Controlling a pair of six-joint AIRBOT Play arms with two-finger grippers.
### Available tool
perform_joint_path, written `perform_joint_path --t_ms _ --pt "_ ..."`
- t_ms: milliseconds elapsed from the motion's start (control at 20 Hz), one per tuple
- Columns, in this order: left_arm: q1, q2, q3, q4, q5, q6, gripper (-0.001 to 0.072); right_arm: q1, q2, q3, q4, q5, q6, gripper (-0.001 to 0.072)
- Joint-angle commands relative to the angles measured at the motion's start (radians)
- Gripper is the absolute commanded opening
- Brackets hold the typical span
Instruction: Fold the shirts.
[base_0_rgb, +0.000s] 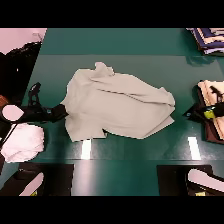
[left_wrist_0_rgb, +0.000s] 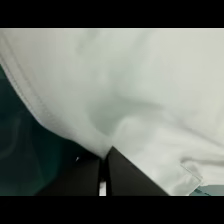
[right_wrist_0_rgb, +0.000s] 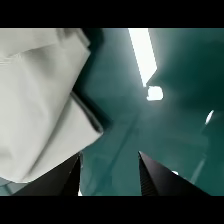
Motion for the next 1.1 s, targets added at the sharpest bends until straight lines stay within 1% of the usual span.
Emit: perform_joint_path --t_ms 0,250,400,450,500,550,600,650,700,800,900,1050 --pt "0.037 0.001 0.014 0.021 -0.014 0.027 0.0026 0.061 -0.090 -0.051 0.046 -0.055 -0.026 0.0410" --pt "0.037 0.001 0.014 0.021 -0.025 0.028 0.0026 0.177 -0.122 -0.035 0.041 -0.037 -0.027 0.0410" --pt "0.037 0.001 0.014 0.021 -0.027 0.027 0.0026 0.219 -0.122 -0.035 0.035 0.001 -0.027 0.0407" --pt "0.037 0.001 0.014 0.020 -0.030 0.027 0.0026 0.227 -0.122 -0.035 0.035 0.013 -0.027 0.0360" --pt "0.037 0.001 0.014 0.019 -0.034 0.027 0.0027 0.234 -0.122 -0.035 0.034 0.021 -0.027 0.0297" --pt "0.037 0.001 0.014 0.019 -0.041 0.027 0.0026 0.238 -0.122 -0.035 0.034 0.025 -0.027 0.0295" --pt "0.037 0.001 0.014 0.020 -0.053 0.028 0.0026 0.238 -0.122 -0.035 0.035 0.031 -0.027 0.0248" --pt "0.037 0.001 0.014 0.019 -0.068 0.028 0.0026 0.238 -0.121 -0.035 0.035 0.039 -0.035 0.0095" --pt "0.037 0.001 0.014 0.020 -0.086 0.029 0.0026 0.238 -0.121 -0.035 0.035 0.044 -0.051 0.0020" --pt "0.037 0.002 0.015 0.011 -0.123 0.054 0.0026 0.238 -0.111 -0.035 0.038 0.044 -0.060 0.0019" --pt "0.037 0.002 0.051 0.006 -0.172 0.055 0.0025 0.238 -0.057 -0.006 0.047 0.043 -0.060 0.0019" --pt "0.037 0.003 0.245 0.009 -0.211 0.080 0.0025 0.238 0.069 0.153 0.047 0.036 -0.050 0.0018"
